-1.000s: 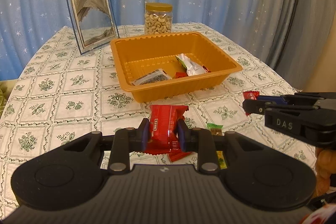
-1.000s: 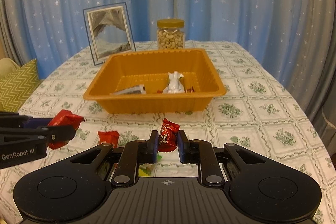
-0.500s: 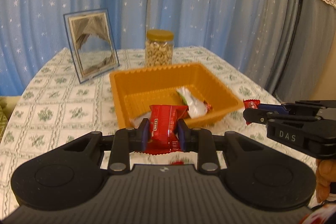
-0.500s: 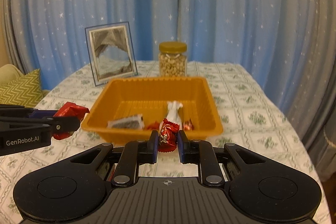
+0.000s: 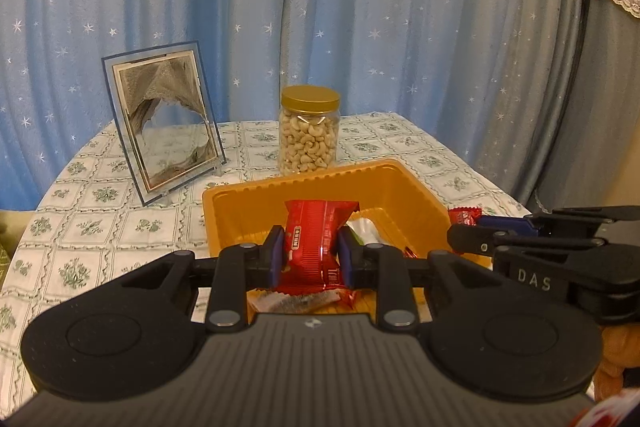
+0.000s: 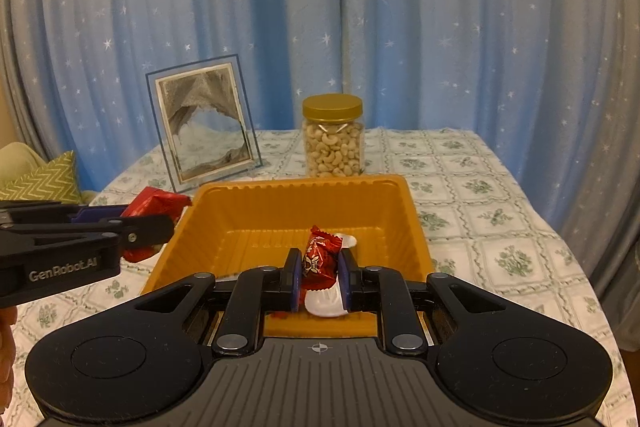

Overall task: Organize snacks
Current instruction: 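Carry the red packet with the left tool over the tray while the right tool carries its candy there, then open both tools to drop the packet and candy into the tray and withdraw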

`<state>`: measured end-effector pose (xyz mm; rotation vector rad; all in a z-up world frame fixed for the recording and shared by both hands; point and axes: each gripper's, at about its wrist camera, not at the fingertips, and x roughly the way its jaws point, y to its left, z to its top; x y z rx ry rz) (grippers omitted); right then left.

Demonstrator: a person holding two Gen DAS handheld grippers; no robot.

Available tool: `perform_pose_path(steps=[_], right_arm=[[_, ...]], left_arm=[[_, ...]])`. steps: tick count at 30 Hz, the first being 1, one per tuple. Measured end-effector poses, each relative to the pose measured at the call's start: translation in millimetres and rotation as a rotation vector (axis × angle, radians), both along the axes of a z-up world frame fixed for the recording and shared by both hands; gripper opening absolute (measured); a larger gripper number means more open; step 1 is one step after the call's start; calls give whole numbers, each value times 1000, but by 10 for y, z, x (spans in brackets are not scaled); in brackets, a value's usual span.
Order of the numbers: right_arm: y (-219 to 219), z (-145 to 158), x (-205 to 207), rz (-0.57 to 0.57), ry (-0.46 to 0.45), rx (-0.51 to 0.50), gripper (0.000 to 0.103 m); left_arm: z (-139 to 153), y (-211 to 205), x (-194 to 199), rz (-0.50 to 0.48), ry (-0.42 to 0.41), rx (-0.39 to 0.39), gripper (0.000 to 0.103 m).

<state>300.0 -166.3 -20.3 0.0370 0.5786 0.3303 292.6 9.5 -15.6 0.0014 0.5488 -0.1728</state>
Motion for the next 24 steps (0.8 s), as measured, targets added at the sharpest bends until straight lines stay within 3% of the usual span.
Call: perform_pose_path(steps=[10, 24], right_arm=[[20, -75, 475, -20, 37, 61, 19], [126, -252, 931, -30, 98, 64, 19]], left_arm=[[-136, 124, 477, 26, 32, -24, 25], [-305, 212, 884, 59, 82, -60, 25]])
